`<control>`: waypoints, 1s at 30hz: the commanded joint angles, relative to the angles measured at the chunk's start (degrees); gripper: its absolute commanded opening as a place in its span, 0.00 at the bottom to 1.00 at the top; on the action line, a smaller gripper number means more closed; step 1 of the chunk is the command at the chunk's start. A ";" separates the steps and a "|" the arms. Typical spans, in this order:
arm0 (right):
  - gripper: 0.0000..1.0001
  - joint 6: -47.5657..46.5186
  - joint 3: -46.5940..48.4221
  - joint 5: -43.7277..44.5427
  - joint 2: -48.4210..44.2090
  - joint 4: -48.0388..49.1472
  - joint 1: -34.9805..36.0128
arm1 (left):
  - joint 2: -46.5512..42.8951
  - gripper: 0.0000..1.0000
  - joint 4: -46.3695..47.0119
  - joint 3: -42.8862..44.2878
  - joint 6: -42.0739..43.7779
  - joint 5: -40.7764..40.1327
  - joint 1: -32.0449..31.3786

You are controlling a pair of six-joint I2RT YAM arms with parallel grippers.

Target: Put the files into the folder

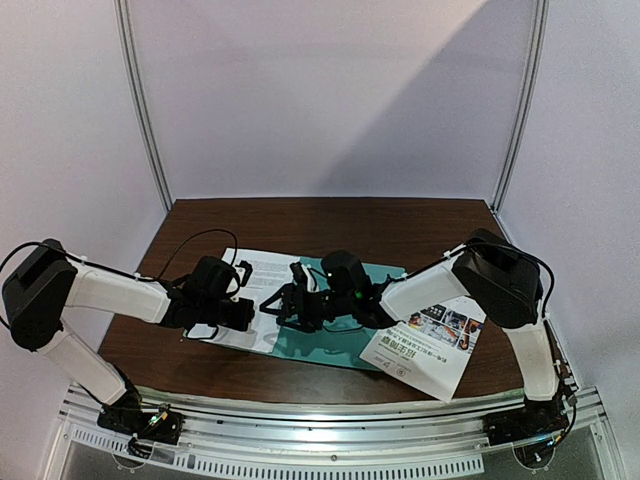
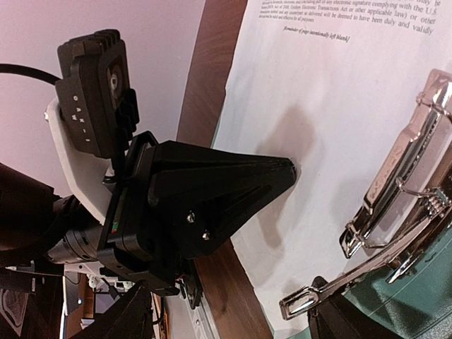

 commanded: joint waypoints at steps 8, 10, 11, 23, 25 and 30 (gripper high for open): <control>0.74 -3.01 0.82 2.53 -1.79 -1.28 0.23 | 1.94 0.02 -2.22 0.14 0.85 0.22 -0.98; 0.74 -3.36 0.89 2.68 -1.86 -1.39 0.05 | 2.03 0.02 -2.23 0.23 0.88 0.17 -0.98; 0.74 -3.42 0.97 2.64 -1.86 -1.24 -0.02 | 2.04 0.02 -2.28 0.23 0.90 0.21 -0.98; 0.75 -4.58 1.39 3.13 -3.15 -1.04 -0.39 | 2.36 0.02 -2.40 0.38 0.89 0.13 -1.00; 0.74 -4.66 1.46 3.28 -3.33 -1.09 -0.57 | 2.45 0.02 -2.39 0.41 0.89 0.12 -1.03; 0.75 -4.84 1.59 3.30 -3.68 -1.05 -1.08 | 2.56 0.02 -2.49 0.56 0.89 0.12 -1.05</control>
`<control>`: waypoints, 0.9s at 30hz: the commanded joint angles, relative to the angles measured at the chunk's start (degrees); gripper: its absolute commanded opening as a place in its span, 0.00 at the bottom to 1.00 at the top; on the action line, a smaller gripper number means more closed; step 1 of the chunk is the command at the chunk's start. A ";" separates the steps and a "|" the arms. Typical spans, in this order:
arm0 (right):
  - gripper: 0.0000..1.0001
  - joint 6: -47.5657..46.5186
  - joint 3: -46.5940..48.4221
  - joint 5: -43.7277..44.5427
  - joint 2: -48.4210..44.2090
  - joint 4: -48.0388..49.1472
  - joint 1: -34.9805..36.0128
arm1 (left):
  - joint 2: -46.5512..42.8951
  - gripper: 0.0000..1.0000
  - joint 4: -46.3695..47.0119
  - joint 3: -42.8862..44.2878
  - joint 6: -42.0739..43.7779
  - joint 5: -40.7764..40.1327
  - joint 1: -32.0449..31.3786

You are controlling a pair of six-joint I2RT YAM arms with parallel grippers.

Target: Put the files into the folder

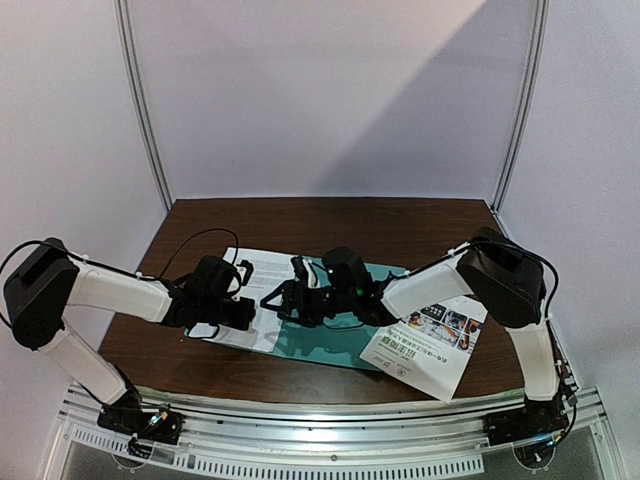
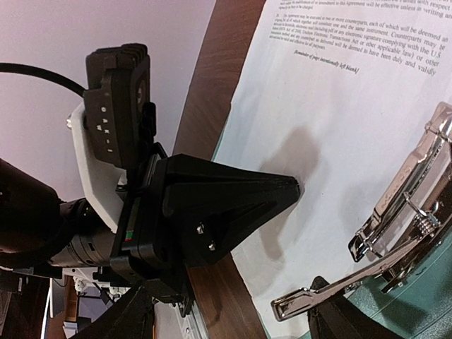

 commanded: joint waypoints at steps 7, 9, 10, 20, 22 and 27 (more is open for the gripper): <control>0.74 -1.89 1.98 0.95 -2.84 -0.51 -1.55 | 2.16 0.02 -2.64 0.04 0.86 0.15 -1.03; 0.75 -2.38 2.11 1.21 -2.79 -0.86 -1.94 | 2.18 0.02 -2.67 0.15 0.82 0.12 -1.03; 0.75 -2.63 2.20 1.30 -2.71 -1.11 -2.24 | 2.17 0.02 -2.71 0.13 0.83 0.12 -1.03; 0.75 -4.49 4.19 0.59 -1.53 -2.58 -4.00 | 2.43 0.02 -3.08 0.49 0.83 -0.03 -1.03; 0.75 -4.94 4.83 0.09 -1.43 -3.14 -4.18 | 2.42 0.02 -3.38 0.77 0.92 -0.05 -1.03; 0.75 -6.70 5.65 -2.42 -1.89 -3.71 -4.65 | 1.43 0.04 -3.86 2.06 0.94 0.61 -1.03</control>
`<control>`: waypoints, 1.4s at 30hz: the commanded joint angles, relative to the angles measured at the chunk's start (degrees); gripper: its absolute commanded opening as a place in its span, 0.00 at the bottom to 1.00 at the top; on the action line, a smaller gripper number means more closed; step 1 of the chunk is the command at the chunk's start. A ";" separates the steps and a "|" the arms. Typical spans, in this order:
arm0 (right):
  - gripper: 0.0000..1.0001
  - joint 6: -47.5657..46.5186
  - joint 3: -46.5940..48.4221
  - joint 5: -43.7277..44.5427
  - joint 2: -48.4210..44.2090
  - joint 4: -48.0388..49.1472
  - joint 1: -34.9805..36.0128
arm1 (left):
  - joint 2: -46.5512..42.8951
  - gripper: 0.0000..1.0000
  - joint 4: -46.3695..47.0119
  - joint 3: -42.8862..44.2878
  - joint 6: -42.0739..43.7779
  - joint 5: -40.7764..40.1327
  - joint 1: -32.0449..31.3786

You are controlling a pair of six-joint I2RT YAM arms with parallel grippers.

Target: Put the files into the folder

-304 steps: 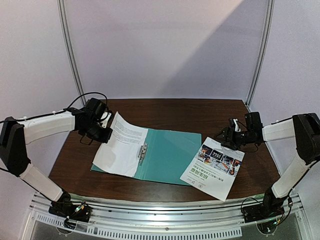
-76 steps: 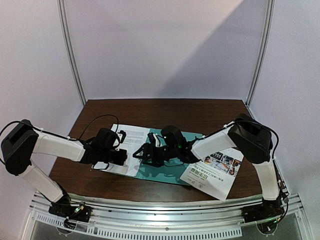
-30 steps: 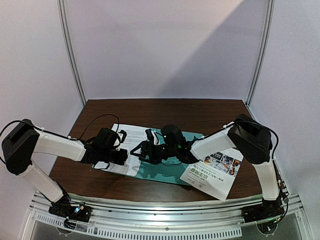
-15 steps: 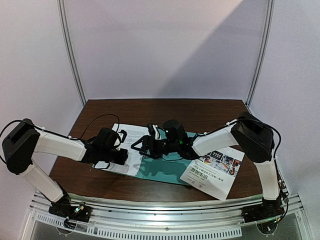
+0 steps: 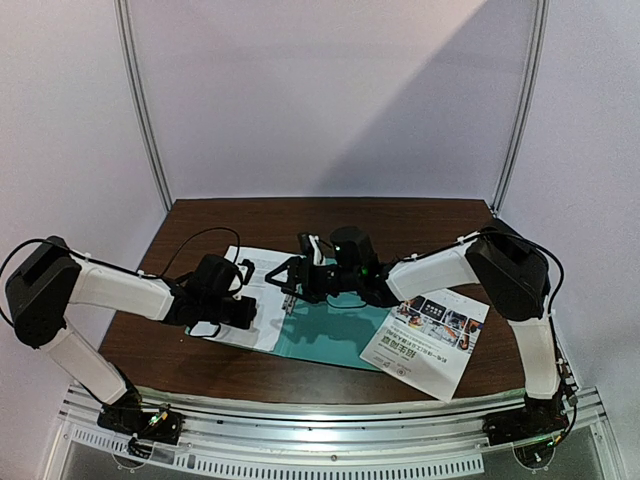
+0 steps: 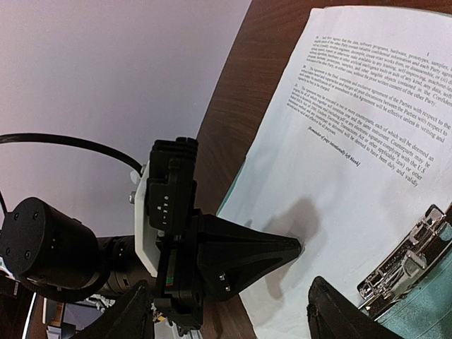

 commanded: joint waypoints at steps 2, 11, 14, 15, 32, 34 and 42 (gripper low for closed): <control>0.74 -3.90 1.66 -3.07 -1.71 -2.87 -0.82 | -0.30 0.07 -3.35 1.75 1.07 0.82 -1.03; 0.74 -17.58 -0.63 -4.04 -9.86 -12.78 -2.69 | -4.38 0.29 -9.67 8.50 4.89 -0.37 -1.03; 0.75 -21.36 -3.34 -4.56 -13.27 -14.14 -3.43 | -4.49 0.36 -11.20 11.19 7.49 0.57 -1.03; 0.75 -22.34 -4.16 -4.74 -14.45 -14.52 -3.74 | -4.24 0.37 -11.60 12.18 8.47 1.37 -1.03; 0.70 -28.61 -12.44 4.17 -20.81 -23.34 -6.80 | 7.63 0.29 -14.57 27.54 19.91 11.38 -1.29; 0.68 -29.31 -12.64 4.72 -20.65 -24.06 -6.76 | 9.44 0.27 -15.16 28.91 20.22 11.02 -1.31; 0.55 -30.43 -12.15 5.35 -18.83 -24.89 -6.88 | 13.49 0.18 -16.69 32.29 20.56 10.54 -1.29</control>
